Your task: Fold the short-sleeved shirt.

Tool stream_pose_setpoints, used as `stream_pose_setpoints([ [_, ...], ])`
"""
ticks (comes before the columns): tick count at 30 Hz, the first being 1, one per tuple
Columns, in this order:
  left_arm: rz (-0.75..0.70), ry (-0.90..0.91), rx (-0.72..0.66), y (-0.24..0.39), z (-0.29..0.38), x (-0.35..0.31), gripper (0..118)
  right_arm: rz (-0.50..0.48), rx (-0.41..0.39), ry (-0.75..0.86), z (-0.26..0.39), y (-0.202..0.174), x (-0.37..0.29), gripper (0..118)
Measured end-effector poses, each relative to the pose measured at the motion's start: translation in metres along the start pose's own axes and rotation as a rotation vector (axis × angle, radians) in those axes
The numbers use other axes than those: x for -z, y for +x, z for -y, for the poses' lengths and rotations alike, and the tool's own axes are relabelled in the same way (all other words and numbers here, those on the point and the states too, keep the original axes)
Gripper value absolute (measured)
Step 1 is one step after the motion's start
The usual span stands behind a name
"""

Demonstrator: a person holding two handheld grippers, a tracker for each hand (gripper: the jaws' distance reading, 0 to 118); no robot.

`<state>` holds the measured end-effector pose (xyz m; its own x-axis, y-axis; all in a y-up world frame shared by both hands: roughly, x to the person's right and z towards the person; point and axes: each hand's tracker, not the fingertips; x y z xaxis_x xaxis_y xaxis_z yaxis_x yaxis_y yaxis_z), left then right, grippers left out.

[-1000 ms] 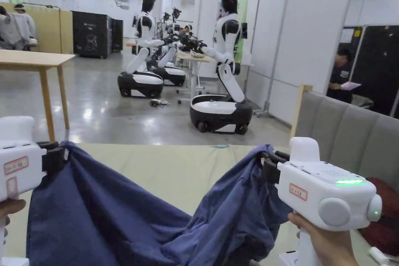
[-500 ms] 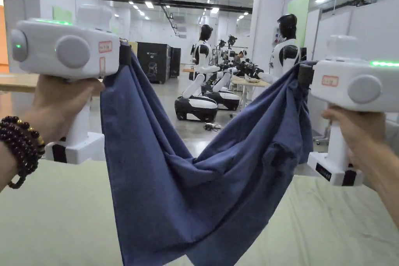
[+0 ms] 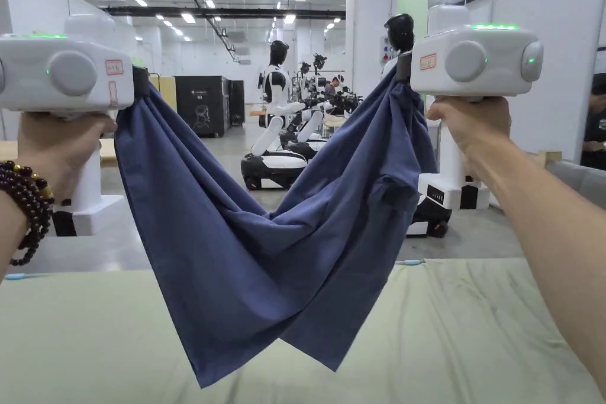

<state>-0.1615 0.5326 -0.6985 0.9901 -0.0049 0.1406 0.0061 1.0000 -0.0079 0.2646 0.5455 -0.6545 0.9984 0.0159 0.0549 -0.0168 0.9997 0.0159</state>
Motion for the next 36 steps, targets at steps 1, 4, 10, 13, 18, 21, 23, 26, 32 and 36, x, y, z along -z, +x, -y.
stream_pose_setpoints([
  [1,-0.003,0.000,-0.001,-0.001,0.002,0.004,3,0.004,-0.005,-0.006,0.003,0.002,0.002,6],
  [4,0.008,-0.006,-0.012,0.000,0.010,0.011,3,0.014,-0.007,-0.009,0.014,0.010,0.007,6],
  [10,-0.017,-0.046,-0.005,-0.005,0.038,0.016,3,0.025,-0.016,-0.013,0.028,0.028,0.010,6],
  [13,0.000,-0.053,-0.031,-0.007,0.060,0.015,3,0.035,-0.019,-0.037,0.048,0.033,0.012,6],
  [18,0.032,-0.110,-0.061,-0.002,0.108,0.015,3,0.032,0.003,-0.096,0.092,0.039,0.009,6],
  [21,0.048,-0.149,-0.082,0.000,0.139,0.011,3,0.023,0.016,-0.137,0.120,0.040,0.006,6],
  [23,0.069,-0.167,-0.099,0.000,0.151,0.007,3,0.033,0.019,-0.188,0.133,0.040,0.003,6],
  [26,0.070,-0.188,-0.097,-0.001,0.157,-0.010,3,0.030,0.035,-0.185,0.140,0.043,-0.011,6],
  [32,0.114,-0.152,-0.106,-0.019,0.161,-0.074,3,-0.024,0.004,-0.167,0.140,0.049,-0.085,6],
  [36,0.128,-0.197,-0.179,-0.032,0.182,-0.134,3,-0.029,-0.004,-0.194,0.155,0.054,-0.147,6],
])
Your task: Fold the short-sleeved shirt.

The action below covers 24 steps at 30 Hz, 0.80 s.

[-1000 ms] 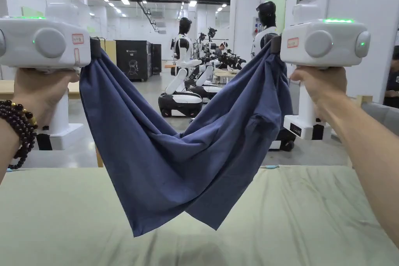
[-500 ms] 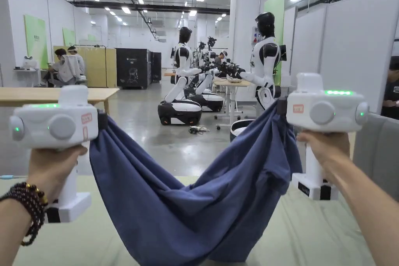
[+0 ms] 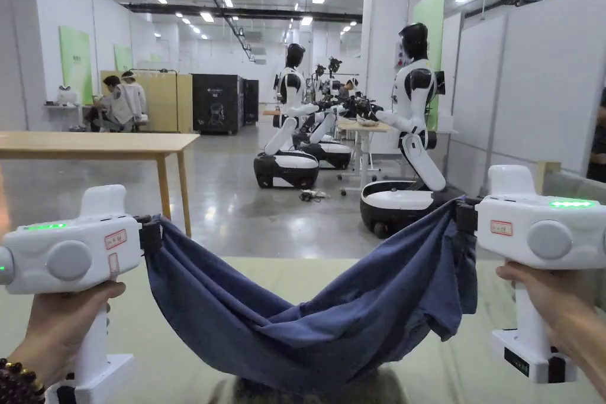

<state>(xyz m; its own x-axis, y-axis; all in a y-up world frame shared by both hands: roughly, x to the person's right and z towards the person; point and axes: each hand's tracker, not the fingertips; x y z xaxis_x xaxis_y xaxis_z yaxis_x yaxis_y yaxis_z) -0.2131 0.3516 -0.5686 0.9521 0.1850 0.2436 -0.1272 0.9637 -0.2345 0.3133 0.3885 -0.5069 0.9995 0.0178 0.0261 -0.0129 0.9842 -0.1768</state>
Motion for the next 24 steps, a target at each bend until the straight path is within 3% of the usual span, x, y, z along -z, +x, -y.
stream_pose_setpoints([
  [4,0.007,-0.048,-0.017,-0.012,0.040,-0.053,3,-0.008,-0.033,-0.065,0.046,0.002,-0.058,6],
  [8,0.021,-0.132,0.005,-0.027,0.092,-0.100,3,-0.037,0.008,-0.174,0.103,0.008,-0.110,6],
  [14,0.029,-0.279,-0.046,-0.056,0.170,-0.152,3,-0.040,-0.030,-0.360,0.190,0.022,-0.159,6],
  [22,-0.024,-0.459,-0.057,-0.091,0.234,-0.166,3,0.039,-0.147,-0.639,0.265,0.039,-0.167,6],
  [24,-0.032,-0.487,-0.029,-0.093,0.243,-0.162,3,0.045,-0.138,-0.661,0.275,0.045,-0.162,6],
])
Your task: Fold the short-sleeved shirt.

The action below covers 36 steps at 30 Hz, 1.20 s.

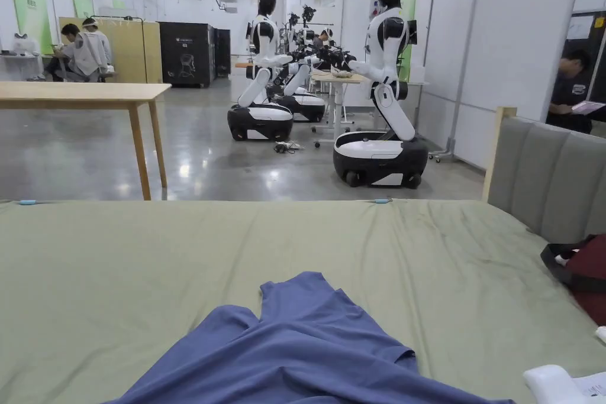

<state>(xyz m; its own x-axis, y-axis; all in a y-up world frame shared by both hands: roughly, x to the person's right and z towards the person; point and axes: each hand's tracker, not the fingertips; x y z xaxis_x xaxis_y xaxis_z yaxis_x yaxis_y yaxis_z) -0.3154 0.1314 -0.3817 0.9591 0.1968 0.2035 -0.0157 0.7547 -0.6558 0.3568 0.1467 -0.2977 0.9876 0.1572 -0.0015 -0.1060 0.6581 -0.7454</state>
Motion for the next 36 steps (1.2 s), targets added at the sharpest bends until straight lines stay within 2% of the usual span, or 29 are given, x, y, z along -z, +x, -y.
stream_pose_setpoints([
  [2,-0.007,-0.017,0.013,0.000,0.004,0.005,3,-0.017,0.042,-0.030,0.004,0.006,0.010,6],
  [6,-0.003,-0.027,0.006,0.002,0.009,0.009,6,-0.031,0.050,-0.065,0.008,0.007,0.021,7],
  [7,-0.002,-0.019,0.009,0.003,0.009,0.009,15,-0.039,0.045,-0.064,0.008,0.004,0.019,20],
  [8,-0.007,-0.009,0.009,0.004,0.009,0.008,39,-0.043,0.041,-0.053,0.008,0.004,0.018,53],
  [9,-0.010,-0.003,0.010,0.005,0.009,0.005,82,-0.038,0.042,-0.026,0.008,0.003,0.014,95],
  [10,-0.014,-0.003,0.009,0.005,0.007,0.005,118,-0.041,0.044,-0.016,0.007,0.004,0.013,118],
  [11,-0.012,-0.009,0.006,0.006,0.006,0.003,116,-0.038,0.049,-0.008,0.007,0.004,0.008,114],
  [12,0.004,0.074,-0.012,-0.002,0.006,-0.013,116,-0.074,0.061,0.119,0.006,0.007,-0.001,114],
  [13,0.024,0.102,0.009,-0.003,0.003,-0.023,117,-0.048,0.080,0.091,0.009,0.010,-0.010,114],
  [14,-0.002,0.046,-0.001,-0.004,0.001,-0.034,117,-0.043,0.082,0.112,0.008,0.011,-0.021,114],
  [18,0.026,0.136,0.021,0.023,-0.004,-0.051,117,-0.127,0.111,0.310,0.001,-0.009,-0.088,112],
  [19,0.046,0.165,0.022,0.029,-0.004,-0.060,116,-0.154,0.116,0.370,-0.003,-0.018,-0.103,107],
  [20,0.053,0.198,0.016,0.033,-0.002,-0.067,113,-0.170,0.122,0.412,0.000,-0.024,-0.111,96],
  [21,0.071,0.237,0.018,0.037,0.001,-0.076,103,-0.158,0.117,0.427,0.002,-0.032,-0.116,75],
  [22,0.084,0.266,0.020,0.041,0.002,-0.081,70,-0.138,0.117,0.439,0.004,-0.038,-0.119,27],
  [23,0.070,0.294,0.011,0.046,0.003,-0.087,27,-0.109,0.120,0.448,-0.003,-0.050,-0.124,0],
  [24,0.054,0.293,0.002,0.049,0.005,-0.089,0,-0.125,0.126,0.445,0.001,-0.054,-0.129,0],
  [26,0.045,0.306,-0.017,0.048,0.004,-0.096,0,-0.217,0.154,0.439,0.003,-0.063,-0.131,0],
  [29,0.041,0.260,-0.065,0.030,0.004,-0.089,0,-0.269,0.172,0.454,0.007,-0.077,-0.136,0],
  [31,-0.043,0.257,-0.052,0.015,-0.002,-0.075,4,-0.277,0.171,0.451,0.004,-0.087,-0.138,0],
  [32,-0.067,0.241,-0.048,0.007,-0.007,-0.065,25,-0.289,0.164,0.443,0.003,-0.088,-0.137,0],
  [33,-0.089,0.184,-0.040,0.014,-0.008,-0.057,68,-0.290,0.158,0.439,0.003,-0.089,-0.137,0],
  [34,-0.121,0.134,-0.062,0.009,-0.012,-0.045,118,-0.290,0.155,0.436,0.003,-0.090,-0.136,0],
  [35,-0.127,0.048,-0.066,0.002,-0.015,-0.026,116,-0.289,0.146,0.425,-0.003,-0.094,-0.135,0],
  [36,-0.094,0.144,-0.078,0.002,-0.016,-0.018,117,-0.286,0.142,0.421,-0.002,-0.096,-0.136,0],
])
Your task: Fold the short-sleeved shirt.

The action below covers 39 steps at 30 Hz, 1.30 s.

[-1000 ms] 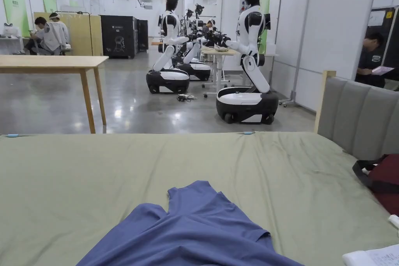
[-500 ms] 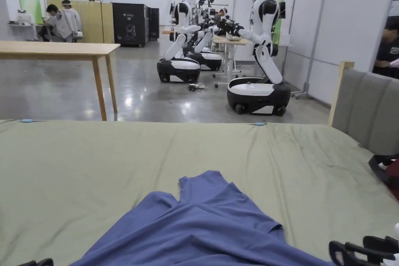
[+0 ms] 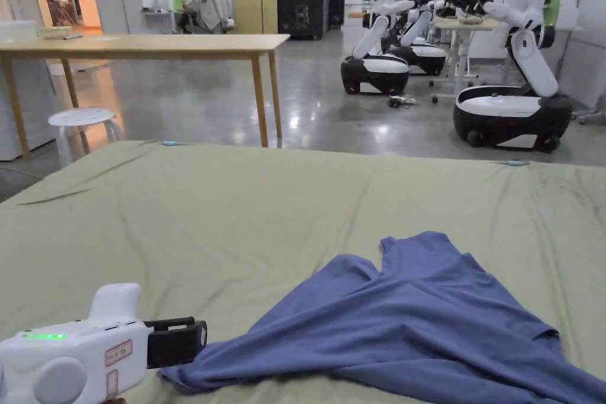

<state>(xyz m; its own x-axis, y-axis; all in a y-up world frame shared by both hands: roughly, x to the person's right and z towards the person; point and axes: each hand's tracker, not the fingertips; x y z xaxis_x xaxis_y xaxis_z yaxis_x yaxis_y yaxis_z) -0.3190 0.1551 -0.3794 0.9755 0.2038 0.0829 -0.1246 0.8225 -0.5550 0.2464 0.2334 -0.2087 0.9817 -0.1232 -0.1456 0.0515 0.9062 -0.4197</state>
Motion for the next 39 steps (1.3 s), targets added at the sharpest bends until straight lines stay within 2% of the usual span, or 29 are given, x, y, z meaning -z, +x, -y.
stream_pose_setpoints([
  [3,-0.060,-0.173,0.011,0.002,0.011,0.029,117,-0.009,0.001,-0.010,0.000,-0.002,0.001,0],
  [7,-0.085,-0.236,0.048,-0.009,0.018,0.065,116,0.002,0.006,-0.028,0.002,-0.001,0.002,0],
  [8,-0.036,-0.226,0.012,-0.005,0.023,0.071,114,0.009,0.008,-0.031,0.003,-0.001,0.002,0],
  [10,-0.036,-0.243,0.076,-0.002,0.030,0.071,102,0.015,0.016,-0.044,0.005,-0.001,0.002,0],
  [14,-0.022,-0.193,0.106,-0.003,0.044,0.067,92,0.030,0.018,-0.064,0.007,0.001,0.005,0],
  [15,-0.006,-0.193,0.104,-0.003,0.043,0.063,81,0.032,0.018,-0.069,0.008,0.003,0.005,0],
  [16,-0.004,-0.181,0.103,-0.001,0.044,0.058,58,0.032,0.019,-0.072,0.008,0.002,0.006,0],
  [17,-0.013,-0.115,0.113,0.004,0.046,0.048,24,0.033,0.019,-0.077,0.009,0.001,0.007,0],
  [18,-0.036,-0.076,0.145,0.006,0.048,0.043,5,0.032,0.019,-0.081,0.009,0.000,0.008,0],
  [21,-0.009,-0.141,0.188,0.006,0.051,0.040,5,0.029,0.021,-0.092,0.010,-0.001,0.012,0],
  [25,-0.045,-0.113,0.239,0.011,0.055,0.039,5,0.023,-0.006,-0.090,-0.001,0.000,0.021,0],
  [28,-0.033,-0.101,0.218,0.011,0.052,0.037,5,0.025,-0.056,-0.069,-0.026,0.012,0.042,0],
  [31,-0.019,-0.077,0.195,0.013,0.050,0.030,5,0.034,-0.068,-0.054,-0.060,0.025,0.081,0],
  [32,0.358,0.109,-0.319,0.031,0.054,0.035,5,0.012,-0.088,-0.060,-0.073,0.032,0.105,0],
  [35,0.364,0.122,-0.319,0.036,0.054,0.030,5,-0.026,-0.149,-0.174,-0.100,0.051,0.184,0],
  [36,0.367,0.122,-0.317,0.037,0.055,0.031,5,-0.020,-0.192,-0.212,-0.106,0.055,0.214,3],
  [37,0.372,0.122,-0.318,0.036,0.055,0.032,5,0.006,-0.220,-0.231,-0.111,0.058,0.242,28],
  [39,0.387,0.118,-0.336,0.037,0.055,0.031,5,-0.016,-0.251,-0.291,-0.116,0.068,0.294,101],
])
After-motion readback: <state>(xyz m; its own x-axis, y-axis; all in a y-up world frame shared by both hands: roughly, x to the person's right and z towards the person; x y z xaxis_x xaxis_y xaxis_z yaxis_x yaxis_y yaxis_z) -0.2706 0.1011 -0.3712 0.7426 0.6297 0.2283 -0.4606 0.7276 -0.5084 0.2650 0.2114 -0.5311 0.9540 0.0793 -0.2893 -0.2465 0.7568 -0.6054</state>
